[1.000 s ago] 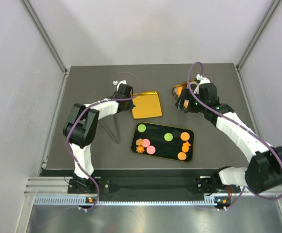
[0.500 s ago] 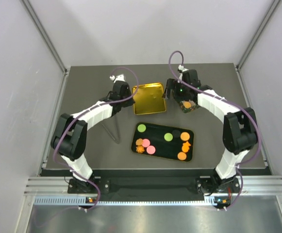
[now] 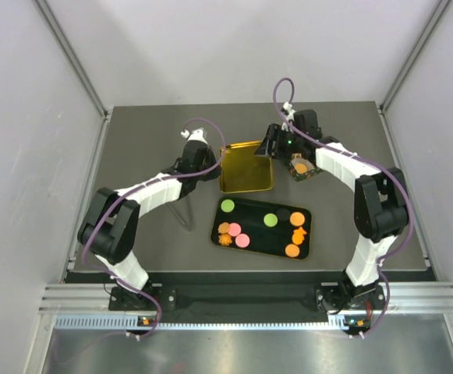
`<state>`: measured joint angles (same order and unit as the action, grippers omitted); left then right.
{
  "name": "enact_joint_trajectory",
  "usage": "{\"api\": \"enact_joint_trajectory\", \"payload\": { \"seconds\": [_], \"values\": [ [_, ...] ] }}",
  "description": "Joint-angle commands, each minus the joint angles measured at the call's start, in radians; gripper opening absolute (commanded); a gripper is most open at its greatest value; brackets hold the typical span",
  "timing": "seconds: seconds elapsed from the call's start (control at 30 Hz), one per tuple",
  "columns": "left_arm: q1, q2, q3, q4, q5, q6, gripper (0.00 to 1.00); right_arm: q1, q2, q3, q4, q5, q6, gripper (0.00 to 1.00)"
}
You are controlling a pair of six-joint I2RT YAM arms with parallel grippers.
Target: Pack the cookies
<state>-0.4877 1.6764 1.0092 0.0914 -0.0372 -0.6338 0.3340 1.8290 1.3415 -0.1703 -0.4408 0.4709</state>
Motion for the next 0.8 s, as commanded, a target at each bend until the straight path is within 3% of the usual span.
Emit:
{"api": "enact_joint_trajectory", "payload": {
  "seconds": [0.0, 0.17, 0.27, 0.37, 0.4, 0.47, 0.53, 0.67, 0.77],
  "values": [
    [-0.02, -0.049, 0.0, 0.152, 0.031, -0.012, 0.0, -0.023, -0.023, -0.022, 0.104, -0.108, 0.055, 0.55],
    [-0.023, -0.046, -0.008, 0.197, 0.033, -0.003, 0.0, -0.027, -0.028, -0.024, 0.118, -0.134, 0.08, 0.36],
    [-0.025, -0.034, -0.001, 0.217, 0.033, 0.005, 0.0, -0.033, -0.037, -0.025, 0.12, -0.134, 0.089, 0.32],
    [-0.031, -0.024, 0.009, 0.225, 0.033, 0.019, 0.0, -0.042, -0.045, -0.027, 0.123, -0.144, 0.113, 0.15],
    [-0.032, -0.023, 0.009, 0.228, 0.033, 0.022, 0.01, -0.043, -0.046, -0.021, 0.123, -0.145, 0.118, 0.0],
    [-0.034, -0.021, 0.023, 0.228, 0.033, 0.032, 0.06, -0.047, -0.048, -0.009, 0.123, -0.148, 0.138, 0.0],
    [-0.037, -0.026, 0.044, 0.209, 0.033, 0.048, 0.14, -0.05, -0.048, 0.002, 0.117, -0.145, 0.161, 0.0],
    [-0.052, -0.061, 0.072, 0.154, -0.029, 0.091, 0.56, -0.07, -0.033, 0.056, 0.071, -0.139, 0.184, 0.0],
    [-0.069, -0.102, 0.08, 0.11, -0.085, 0.132, 0.68, -0.084, -0.033, 0.088, 0.048, -0.116, 0.19, 0.0]
  ]
}}
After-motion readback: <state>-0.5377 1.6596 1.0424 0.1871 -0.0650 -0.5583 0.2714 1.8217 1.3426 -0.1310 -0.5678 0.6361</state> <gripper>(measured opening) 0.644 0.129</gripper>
